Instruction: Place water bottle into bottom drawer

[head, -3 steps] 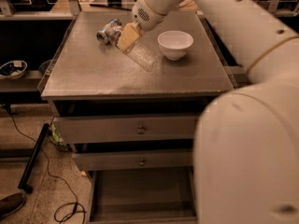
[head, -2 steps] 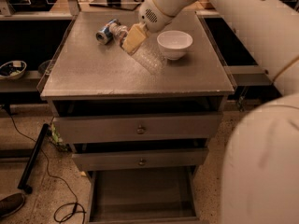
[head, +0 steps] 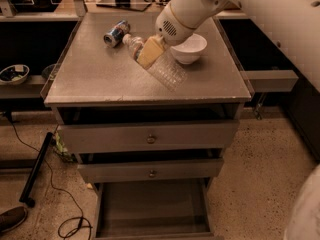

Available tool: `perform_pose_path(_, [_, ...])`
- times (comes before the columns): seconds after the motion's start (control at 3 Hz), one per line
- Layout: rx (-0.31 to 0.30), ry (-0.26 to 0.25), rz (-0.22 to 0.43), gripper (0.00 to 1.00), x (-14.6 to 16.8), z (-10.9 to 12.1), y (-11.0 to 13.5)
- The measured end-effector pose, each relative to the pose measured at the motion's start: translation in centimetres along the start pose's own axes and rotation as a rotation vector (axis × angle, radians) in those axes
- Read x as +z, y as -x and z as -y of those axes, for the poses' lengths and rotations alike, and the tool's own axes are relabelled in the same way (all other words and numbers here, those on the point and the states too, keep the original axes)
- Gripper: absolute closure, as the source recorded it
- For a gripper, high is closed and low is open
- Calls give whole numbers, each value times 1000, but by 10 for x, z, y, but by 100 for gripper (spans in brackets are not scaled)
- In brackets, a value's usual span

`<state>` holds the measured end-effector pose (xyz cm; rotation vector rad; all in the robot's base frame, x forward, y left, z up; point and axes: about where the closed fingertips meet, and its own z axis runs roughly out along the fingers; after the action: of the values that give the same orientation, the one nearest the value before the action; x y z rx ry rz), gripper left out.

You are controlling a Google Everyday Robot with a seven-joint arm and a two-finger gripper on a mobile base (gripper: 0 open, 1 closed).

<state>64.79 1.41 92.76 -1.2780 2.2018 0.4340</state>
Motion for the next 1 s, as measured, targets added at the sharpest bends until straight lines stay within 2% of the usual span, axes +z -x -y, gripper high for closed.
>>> perform_pose_path(0.33, [8, -6, -4, 100, 6, -4, -13])
perform_pose_path(0.67, [31, -12, -6, 100, -1, -21, -33])
perform_pose_path(1.0, [59, -15, -4, 100, -14, -55, -60])
